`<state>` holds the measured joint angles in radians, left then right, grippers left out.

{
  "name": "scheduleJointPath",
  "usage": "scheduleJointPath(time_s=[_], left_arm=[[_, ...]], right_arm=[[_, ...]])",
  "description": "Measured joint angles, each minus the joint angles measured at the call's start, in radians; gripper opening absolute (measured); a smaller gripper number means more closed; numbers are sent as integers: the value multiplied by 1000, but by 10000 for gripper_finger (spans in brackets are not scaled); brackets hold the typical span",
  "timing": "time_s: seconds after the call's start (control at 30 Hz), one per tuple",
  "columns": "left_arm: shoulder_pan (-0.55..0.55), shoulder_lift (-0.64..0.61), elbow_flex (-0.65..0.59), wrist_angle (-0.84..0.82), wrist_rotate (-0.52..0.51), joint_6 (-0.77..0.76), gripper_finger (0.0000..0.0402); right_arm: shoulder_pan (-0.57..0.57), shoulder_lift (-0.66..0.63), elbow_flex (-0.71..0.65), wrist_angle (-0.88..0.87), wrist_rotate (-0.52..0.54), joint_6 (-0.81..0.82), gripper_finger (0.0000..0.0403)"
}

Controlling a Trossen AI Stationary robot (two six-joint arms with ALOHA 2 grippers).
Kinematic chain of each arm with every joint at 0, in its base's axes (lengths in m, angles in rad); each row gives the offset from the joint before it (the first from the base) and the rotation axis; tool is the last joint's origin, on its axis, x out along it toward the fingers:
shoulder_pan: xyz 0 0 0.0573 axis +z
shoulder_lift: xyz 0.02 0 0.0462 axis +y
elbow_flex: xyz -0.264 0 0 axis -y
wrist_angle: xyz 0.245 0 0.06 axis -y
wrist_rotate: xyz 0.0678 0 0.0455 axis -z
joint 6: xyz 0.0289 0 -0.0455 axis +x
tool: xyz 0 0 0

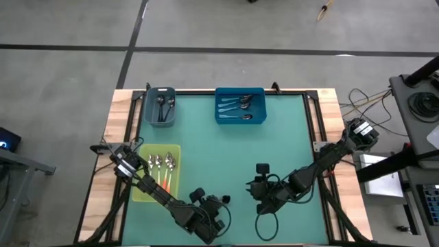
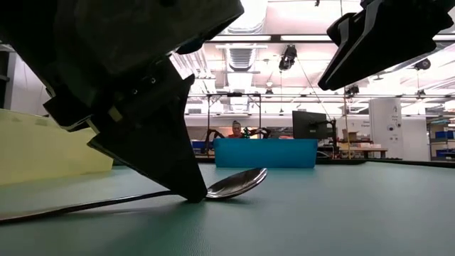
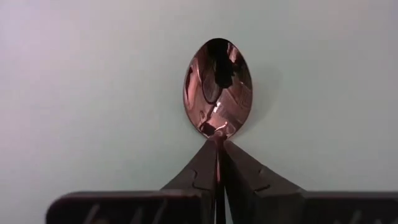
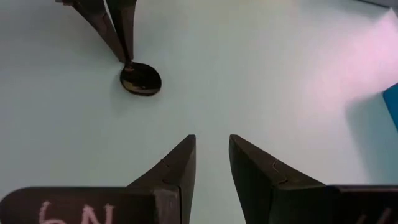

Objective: Sort silverware by color (type)
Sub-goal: Put the black spoon into the blue bin

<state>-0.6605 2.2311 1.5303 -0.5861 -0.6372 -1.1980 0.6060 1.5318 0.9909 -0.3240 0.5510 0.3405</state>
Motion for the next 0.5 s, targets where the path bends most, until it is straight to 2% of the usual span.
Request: scheduleJointPath(time_s=[0.3,0.5], left_arm=[[2,-22,-6,-26,-40,33,1],[1,-78,-5,-106,-56,34,1]], right_arm=[[0,0,0,4,0,0,89],[2,0,0,0,-2,0,89]])
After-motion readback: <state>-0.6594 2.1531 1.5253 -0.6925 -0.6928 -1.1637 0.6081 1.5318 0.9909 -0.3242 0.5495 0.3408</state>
